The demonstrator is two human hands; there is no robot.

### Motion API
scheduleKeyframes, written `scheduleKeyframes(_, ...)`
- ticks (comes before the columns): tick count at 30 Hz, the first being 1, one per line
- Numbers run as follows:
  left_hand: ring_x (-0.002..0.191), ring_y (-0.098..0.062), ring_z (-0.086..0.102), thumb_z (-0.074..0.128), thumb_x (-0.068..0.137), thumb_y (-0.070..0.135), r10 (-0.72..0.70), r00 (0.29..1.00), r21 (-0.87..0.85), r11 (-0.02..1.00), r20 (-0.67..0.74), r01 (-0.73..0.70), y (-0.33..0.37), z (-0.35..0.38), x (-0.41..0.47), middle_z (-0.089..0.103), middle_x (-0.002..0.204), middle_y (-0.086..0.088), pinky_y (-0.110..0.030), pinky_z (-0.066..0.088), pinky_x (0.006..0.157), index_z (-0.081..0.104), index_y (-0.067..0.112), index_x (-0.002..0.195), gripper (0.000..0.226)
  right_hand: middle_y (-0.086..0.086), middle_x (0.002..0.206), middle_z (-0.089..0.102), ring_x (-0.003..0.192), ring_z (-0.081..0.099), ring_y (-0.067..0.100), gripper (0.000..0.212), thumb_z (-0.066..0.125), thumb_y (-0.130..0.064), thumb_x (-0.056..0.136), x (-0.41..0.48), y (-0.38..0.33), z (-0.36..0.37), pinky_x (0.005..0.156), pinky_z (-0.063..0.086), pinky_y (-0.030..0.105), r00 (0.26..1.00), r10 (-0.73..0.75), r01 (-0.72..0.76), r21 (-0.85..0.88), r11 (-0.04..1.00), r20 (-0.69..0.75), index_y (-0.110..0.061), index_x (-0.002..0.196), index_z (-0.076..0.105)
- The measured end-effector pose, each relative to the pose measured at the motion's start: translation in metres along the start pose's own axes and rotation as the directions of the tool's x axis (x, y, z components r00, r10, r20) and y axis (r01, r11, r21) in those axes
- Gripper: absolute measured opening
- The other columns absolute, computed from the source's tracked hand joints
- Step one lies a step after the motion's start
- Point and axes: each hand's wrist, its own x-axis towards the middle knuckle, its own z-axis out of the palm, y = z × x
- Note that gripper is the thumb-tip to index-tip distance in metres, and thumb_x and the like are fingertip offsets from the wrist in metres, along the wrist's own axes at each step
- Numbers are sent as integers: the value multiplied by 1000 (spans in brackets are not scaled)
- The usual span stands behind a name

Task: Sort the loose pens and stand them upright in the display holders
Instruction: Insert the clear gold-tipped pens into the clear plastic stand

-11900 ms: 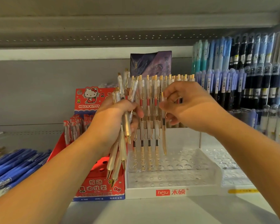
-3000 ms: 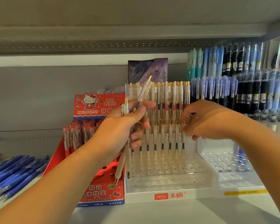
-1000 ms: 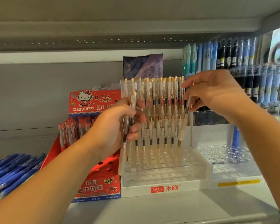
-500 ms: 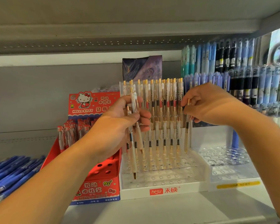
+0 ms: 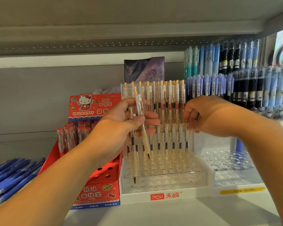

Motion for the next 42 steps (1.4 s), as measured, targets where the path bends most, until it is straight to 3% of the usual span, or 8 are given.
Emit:
scheduleKeyframes(7, 102, -24, 72, 42, 96, -9, -24, 999, -11, 1000, 37, 24, 3, 3, -2, 75, 102, -14, -34, 61, 75, 54, 15, 122, 37, -14, 90, 64, 79, 59, 4, 19, 69, -49, 86, -4, -2, -4, 64, 45, 20, 999, -39, 37, -54, 998, -36, -34, 96, 60)
scheduleKeyframes(11, 101, -23, 72, 44, 97, -7, -42, 997, 1, 999, 57, 42, 3, 7, -4, 75, 102, -13, -34, 61, 74, 53, 13, 125, 36, -25, 88, 61, 67, 56, -6, 14, 61, -53, 86, -8, -6, -1, 54, 39, 10, 956, -179, 211, 118, 970, -233, -42, 95, 60)
scheduleKeyframes(15, 101, -26, 72, 48, 96, -6, -54, 992, 25, 998, 110, 51, -1, 13, -7, 74, 102, -14, -37, 61, 76, 53, 14, 125, 35, -29, 79, 66, 55, 57, -13, 21, 65, -50, 78, -16, -28, 6, 46, 40, 4, 887, -262, 436, 508, 743, -379, -37, 94, 66)
scheduleKeyframes(21, 100, -25, 72, 51, 97, -4, -75, 985, 130, 990, 153, 55, -5, 22, -9, 74, 104, -11, -34, 61, 77, 48, 17, 125, 36, -5, 71, 68, 53, 63, 11, 23, 80, -19, 80, -13, -42, 29, 48, 53, 23, 953, -145, 300, 774, 557, -265, -17, 97, 65)
scheduleKeyframes(26, 88, -18, 73, 55, 95, 2, -34, 999, 127, 991, 9, 32, -3, 13, -8, 76, 90, -2, -33, 56, 71, 42, 17, 113, 27, 2, 82, 74, 72, 72, 17, 26, 78, -10, 77, -9, -39, 27, 62, 57, 25, 950, -126, 312, 883, 350, -286, -11, 100, 66)
scheduleKeyframes(32, 109, -23, 69, 46, 98, 0, -3, 999, 25, 1000, -43, 4, 6, 4, -6, 73, 114, -9, -40, 57, 91, 46, 8, 111, 15, 8, 88, 76, 84, 75, 23, 31, 76, -17, 71, -7, -40, 26, 73, 59, 28, 929, 17, 366, 922, 123, -371, -11, 99, 63)
scheduleKeyframes(37, 101, -28, 72, 47, 95, -4, 39, 993, -62, 997, -116, -46, 12, -2, -5, 74, 104, -18, -33, 60, 81, 55, 5, 92, 13, 12, 82, 70, 72, 74, 24, 24, 72, 3, 83, -6, -46, 37, 59, 60, 31, 926, 49, 363, 916, 170, -375, -7, 101, 59)
scheduleKeyframes(42, 73, -26, 73, 54, 91, 21, 112, 986, -3, 994, -122, -114, 21, -9, -7, 75, 99, -16, -32, 59, 62, 60, 15, 99, 12, 21, 89, 67, 73, 74, 28, 30, 72, 3, 83, -6, -54, 51, 56, 61, 37, 906, 4, 411, 879, 243, -424, -13, 101, 55)
